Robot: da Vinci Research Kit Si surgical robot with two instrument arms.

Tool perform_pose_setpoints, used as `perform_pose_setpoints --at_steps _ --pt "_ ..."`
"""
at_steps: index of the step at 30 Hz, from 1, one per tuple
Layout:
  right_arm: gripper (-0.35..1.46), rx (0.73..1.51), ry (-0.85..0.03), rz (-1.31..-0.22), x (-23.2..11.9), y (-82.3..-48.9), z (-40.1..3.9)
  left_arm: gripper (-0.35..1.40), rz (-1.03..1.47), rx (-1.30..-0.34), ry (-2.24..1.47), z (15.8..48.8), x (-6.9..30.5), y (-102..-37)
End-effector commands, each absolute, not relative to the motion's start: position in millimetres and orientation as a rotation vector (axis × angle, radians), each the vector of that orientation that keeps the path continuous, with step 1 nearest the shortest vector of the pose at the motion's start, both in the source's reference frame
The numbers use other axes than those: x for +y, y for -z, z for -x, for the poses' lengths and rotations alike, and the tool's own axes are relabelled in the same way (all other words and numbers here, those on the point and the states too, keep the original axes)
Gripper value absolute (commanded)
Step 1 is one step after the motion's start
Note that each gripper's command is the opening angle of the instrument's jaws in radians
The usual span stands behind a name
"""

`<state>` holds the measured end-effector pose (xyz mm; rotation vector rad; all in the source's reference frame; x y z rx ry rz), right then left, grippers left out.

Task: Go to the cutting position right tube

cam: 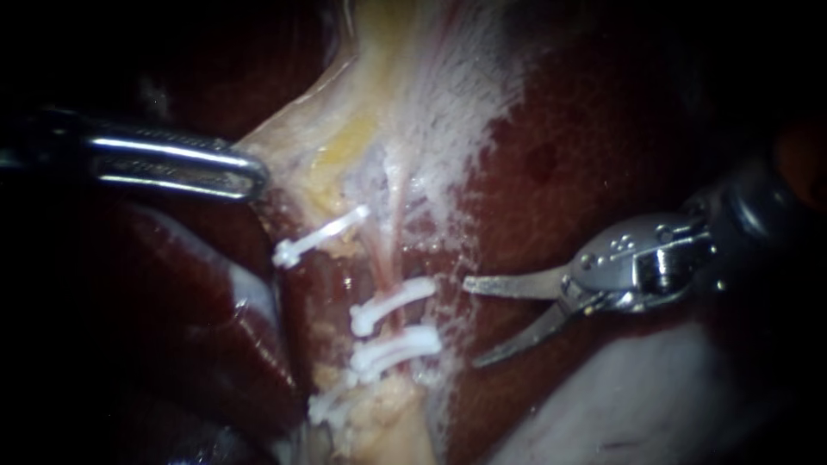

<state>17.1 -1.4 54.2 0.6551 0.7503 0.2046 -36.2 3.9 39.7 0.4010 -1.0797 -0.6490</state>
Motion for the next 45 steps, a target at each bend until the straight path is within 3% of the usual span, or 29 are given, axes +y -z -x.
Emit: perform_pose_setpoints --at_steps 1,4,6,15,32,45 --pt "1.15 0.744 -0.210 -0.663 -1.5 -54.3 -17.3 -0.35 -0.396 -1.082 0.651 36.1 4.0 -39.4" --pt "1.02 0.730 -0.226 -0.693 -1.7 -54.6 -17.7 -0.35 -0.394 -1.085 0.649 36.0 4.0 -38.7" --pt "0.76 0.719 -0.232 -0.722 -1.8 -54.7 -17.9 -0.35 -0.393 -1.085 0.650 36.0 3.9 -38.5" --pt "0.53 0.687 -0.254 -0.774 -1.9 -55.6 -19.3 -0.35 -0.392 -1.084 0.651 36.1 3.8 -38.3" --pt "0.28 0.675 -0.289 -0.771 -1.6 -57.4 -21.6 -0.35 -0.388 -1.083 0.654 36.5 3.6 -38.2" --pt "0.26 0.673 -0.297 -0.764 -1.5 -58.5 -23.5 -0.35 -0.385 -1.082 0.656 36.9 3.4 -38.0"
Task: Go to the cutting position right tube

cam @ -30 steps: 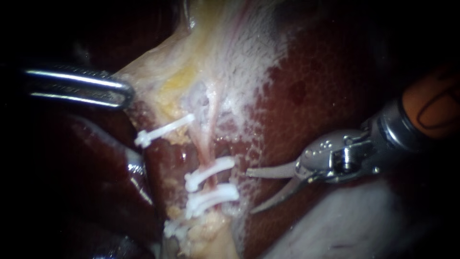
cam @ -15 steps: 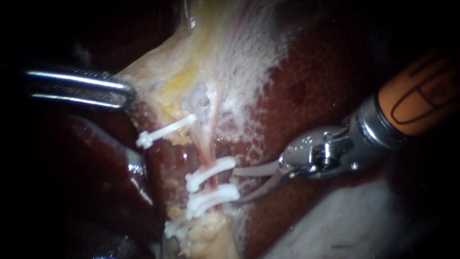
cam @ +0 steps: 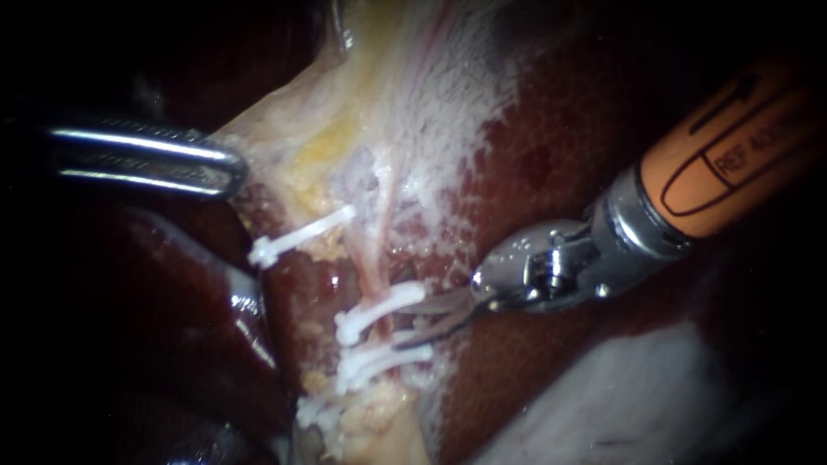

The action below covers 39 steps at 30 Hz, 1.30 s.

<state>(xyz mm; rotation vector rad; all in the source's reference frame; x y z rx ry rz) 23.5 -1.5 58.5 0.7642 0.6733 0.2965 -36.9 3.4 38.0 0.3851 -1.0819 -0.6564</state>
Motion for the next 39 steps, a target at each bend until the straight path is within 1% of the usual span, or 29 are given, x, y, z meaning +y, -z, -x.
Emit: perform_pose_setpoints --at_steps 1,9,17,23,27,39 --pt "0.26 0.673 -0.297 -0.763 -1.5 -58.6 -23.5 -0.35 -0.385 -1.081 0.657 36.9 3.4 -38.0" --pt "0.26 0.670 -0.300 -0.759 -1.1 -59.4 -24.2 -0.35 -0.381 -1.080 0.659 37.1 3.3 -38.0" --pt "0.24 0.696 -0.315 -0.779 -1.3 -59.5 -25.2 -0.35 -0.380 -1.080 0.659 37.2 3.3 -38.0" --pt "0.21 0.701 -0.310 -0.798 -1.7 -59.8 -25.7 -0.35 -0.382 -1.081 0.658 37.3 3.3 -38.0" --pt "0.18 0.695 -0.290 -0.832 -1.9 -59.9 -26.0 -0.35 -0.382 -1.081 0.659 37.3 3.3 -38.0" --pt "0.16 0.699 -0.290 -0.830 -2.0 -60.0 -26.1 -0.35 -0.381 -1.080 0.659 37.4 3.2 -38.0"
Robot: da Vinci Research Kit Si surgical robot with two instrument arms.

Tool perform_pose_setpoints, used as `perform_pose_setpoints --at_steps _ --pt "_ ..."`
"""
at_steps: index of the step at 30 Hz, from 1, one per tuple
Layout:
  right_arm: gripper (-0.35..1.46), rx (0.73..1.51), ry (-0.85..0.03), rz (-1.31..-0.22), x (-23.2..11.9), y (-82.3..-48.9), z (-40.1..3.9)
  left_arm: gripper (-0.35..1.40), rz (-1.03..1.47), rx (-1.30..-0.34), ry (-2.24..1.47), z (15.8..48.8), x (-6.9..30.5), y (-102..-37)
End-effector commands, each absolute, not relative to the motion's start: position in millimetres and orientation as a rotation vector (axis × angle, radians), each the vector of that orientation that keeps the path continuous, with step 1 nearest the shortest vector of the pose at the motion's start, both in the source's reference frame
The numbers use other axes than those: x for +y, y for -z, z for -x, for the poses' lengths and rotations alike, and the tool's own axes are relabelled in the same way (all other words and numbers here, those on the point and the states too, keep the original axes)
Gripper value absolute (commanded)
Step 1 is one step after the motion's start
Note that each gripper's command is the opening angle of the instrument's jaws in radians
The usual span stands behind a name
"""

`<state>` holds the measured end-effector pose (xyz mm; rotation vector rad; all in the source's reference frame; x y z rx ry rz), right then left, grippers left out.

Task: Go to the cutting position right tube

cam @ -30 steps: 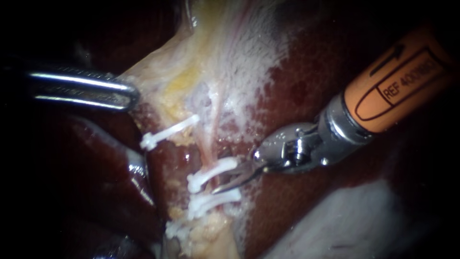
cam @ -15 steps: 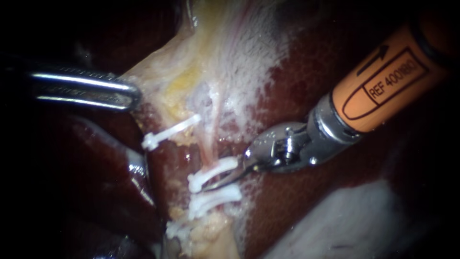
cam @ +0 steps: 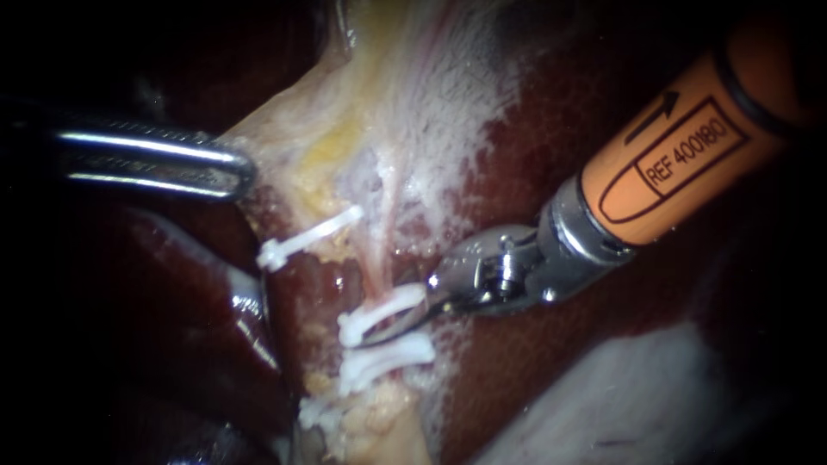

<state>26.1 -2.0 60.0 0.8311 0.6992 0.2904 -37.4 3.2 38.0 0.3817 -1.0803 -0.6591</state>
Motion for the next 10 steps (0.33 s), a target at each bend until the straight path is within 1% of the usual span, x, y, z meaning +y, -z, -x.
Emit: perform_pose_setpoints --at_steps 1,10 --pt "0.16 0.699 -0.290 -0.830 -2.0 -60.0 -26.1 -0.35 -0.381 -1.080 0.659 37.4 3.2 -38.0" --pt "0.16 0.699 -0.289 -0.829 -2.1 -60.1 -26.0 -0.35 -0.381 -1.080 0.659 37.4 3.2 -38.0"
